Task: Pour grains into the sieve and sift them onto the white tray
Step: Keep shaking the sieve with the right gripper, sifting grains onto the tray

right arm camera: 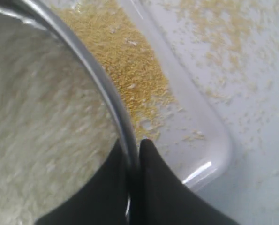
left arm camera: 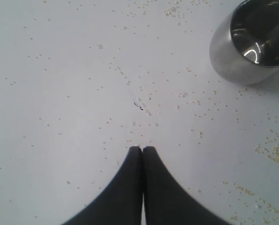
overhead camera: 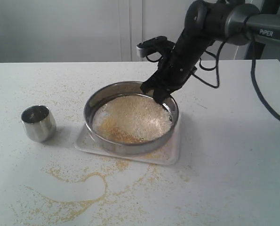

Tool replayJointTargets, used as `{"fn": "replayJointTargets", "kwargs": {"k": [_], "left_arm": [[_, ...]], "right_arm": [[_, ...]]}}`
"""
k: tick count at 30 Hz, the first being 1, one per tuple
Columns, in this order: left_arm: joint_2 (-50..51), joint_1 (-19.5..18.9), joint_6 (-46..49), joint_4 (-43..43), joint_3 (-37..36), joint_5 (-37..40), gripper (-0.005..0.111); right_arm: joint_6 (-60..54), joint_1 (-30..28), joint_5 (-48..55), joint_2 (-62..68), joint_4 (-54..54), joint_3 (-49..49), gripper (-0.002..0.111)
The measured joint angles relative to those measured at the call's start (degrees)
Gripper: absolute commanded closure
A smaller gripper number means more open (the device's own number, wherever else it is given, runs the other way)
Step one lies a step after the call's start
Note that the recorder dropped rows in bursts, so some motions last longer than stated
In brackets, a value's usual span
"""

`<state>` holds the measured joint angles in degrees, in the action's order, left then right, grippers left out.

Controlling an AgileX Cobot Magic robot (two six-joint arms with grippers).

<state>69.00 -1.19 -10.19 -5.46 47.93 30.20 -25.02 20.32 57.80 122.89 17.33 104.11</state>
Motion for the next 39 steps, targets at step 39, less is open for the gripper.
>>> {"fn": "replayJointTargets", "kwargs": {"k": [39], "left_arm": [[0.0,0.0,0.0,0.0,0.0,0.0,0.107]], "right_arm": [[18.9,1.9,-4.1,0.4,-10.4,-1.3,0.108]]}}
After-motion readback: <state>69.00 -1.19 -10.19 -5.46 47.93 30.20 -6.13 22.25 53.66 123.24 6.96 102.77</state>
